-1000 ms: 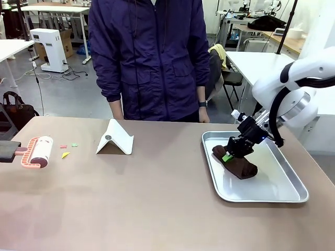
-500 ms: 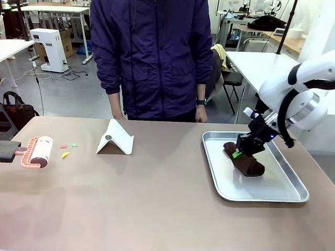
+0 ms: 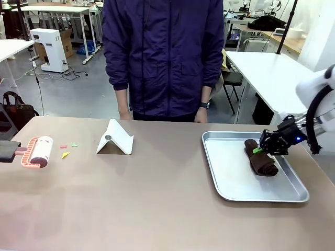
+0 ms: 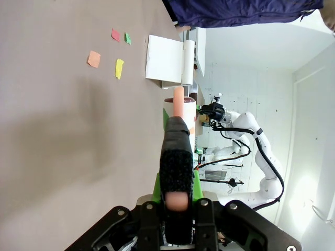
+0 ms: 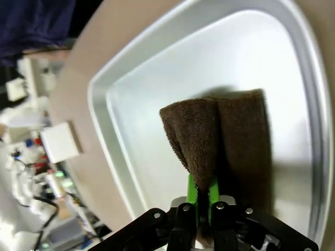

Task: Clean the surface of the table.
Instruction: If a person points to the right, clean the right side of the table with your right hand, and if they point to the left, clean the left side with your left hand, then clean the area not pointed to by the person.

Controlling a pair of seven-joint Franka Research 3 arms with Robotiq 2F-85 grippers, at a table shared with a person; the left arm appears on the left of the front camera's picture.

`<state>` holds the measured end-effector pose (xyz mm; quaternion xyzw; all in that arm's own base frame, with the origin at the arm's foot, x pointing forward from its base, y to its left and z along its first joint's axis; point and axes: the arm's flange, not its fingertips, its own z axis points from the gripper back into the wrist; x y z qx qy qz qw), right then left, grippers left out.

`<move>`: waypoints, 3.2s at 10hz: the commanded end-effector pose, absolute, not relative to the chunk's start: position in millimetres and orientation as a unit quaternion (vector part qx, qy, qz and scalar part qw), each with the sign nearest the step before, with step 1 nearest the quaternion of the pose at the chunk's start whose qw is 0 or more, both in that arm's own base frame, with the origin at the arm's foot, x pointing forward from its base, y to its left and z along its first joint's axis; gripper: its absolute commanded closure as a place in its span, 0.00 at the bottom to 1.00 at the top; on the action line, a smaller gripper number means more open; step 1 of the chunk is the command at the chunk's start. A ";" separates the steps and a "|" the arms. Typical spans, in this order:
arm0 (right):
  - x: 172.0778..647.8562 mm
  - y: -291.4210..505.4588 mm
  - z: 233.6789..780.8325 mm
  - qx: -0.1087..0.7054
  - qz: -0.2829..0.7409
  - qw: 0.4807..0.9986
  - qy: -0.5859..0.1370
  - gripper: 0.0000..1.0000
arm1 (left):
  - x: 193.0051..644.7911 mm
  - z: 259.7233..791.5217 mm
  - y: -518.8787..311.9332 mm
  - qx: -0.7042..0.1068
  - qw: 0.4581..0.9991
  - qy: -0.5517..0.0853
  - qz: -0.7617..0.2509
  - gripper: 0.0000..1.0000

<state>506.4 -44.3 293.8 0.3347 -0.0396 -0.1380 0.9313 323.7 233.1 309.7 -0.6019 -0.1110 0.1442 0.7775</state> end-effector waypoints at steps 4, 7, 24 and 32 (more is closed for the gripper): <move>490.9 -31.6 326.9 0.628 -0.125 0.767 -0.035 0.91 | 320.9 312.6 232.2 -0.607 0.774 -0.111 0.140 1.00; 470.3 -28.6 366.5 0.727 -0.114 0.677 0.018 0.91 | 320.9 312.6 232.2 -0.607 0.774 -0.111 0.140 1.00; 386.0 -94.0 394.3 0.675 -0.161 0.717 0.067 0.91 | 320.9 312.6 232.2 -0.607 0.774 -0.111 0.140 1.00; 386.0 -94.0 394.3 0.675 -0.161 0.717 0.067 0.91 | 320.9 312.6 232.2 -0.607 0.774 -0.111 0.140 1.00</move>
